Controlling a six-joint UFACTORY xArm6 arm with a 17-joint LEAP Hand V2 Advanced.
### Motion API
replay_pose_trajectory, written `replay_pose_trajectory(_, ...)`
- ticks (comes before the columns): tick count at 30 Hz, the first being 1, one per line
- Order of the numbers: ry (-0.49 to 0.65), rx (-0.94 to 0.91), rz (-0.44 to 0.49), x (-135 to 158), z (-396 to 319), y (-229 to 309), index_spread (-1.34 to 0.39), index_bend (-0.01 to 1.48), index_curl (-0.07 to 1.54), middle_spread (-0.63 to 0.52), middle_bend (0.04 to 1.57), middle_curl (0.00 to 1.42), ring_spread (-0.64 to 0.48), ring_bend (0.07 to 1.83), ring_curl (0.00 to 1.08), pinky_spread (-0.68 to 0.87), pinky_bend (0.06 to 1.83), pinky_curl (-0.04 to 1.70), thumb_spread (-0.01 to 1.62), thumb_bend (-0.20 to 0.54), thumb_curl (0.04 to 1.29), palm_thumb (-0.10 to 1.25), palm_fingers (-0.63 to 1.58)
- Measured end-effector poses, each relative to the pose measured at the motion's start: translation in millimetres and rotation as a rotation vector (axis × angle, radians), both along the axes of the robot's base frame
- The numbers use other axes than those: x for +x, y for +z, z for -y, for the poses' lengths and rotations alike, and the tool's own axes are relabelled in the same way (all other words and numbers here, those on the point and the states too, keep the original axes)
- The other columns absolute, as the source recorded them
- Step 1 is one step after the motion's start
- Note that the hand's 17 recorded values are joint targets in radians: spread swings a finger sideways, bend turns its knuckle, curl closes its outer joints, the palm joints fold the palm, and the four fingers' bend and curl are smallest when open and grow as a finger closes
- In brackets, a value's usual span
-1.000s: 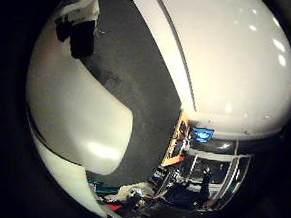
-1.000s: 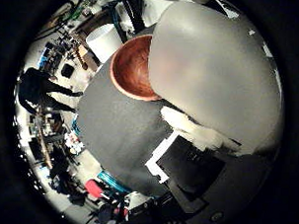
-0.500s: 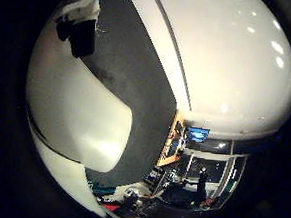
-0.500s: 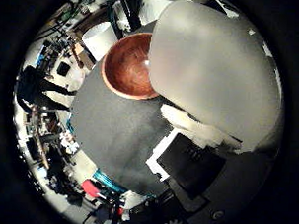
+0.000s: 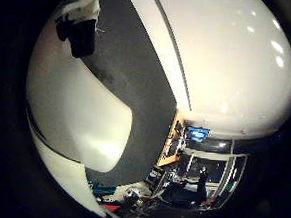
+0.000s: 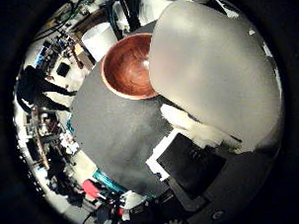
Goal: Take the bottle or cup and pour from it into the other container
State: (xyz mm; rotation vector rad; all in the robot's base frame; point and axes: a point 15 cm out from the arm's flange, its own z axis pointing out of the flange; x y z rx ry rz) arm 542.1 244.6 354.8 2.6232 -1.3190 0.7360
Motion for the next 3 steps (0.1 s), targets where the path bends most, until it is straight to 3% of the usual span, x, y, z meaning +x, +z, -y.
replay_pose_trajectory(3, 0.0, 0.001, 0.001, 0.2, -0.1, 0.6, -0.43, 0.75, 1.09, -0.29, 1.06, 1.11, -0.28, 1.29, 0.94, -0.24, 1.16, 1.14, 0.62, -0.03, 0.68, 0.99, 1.06)
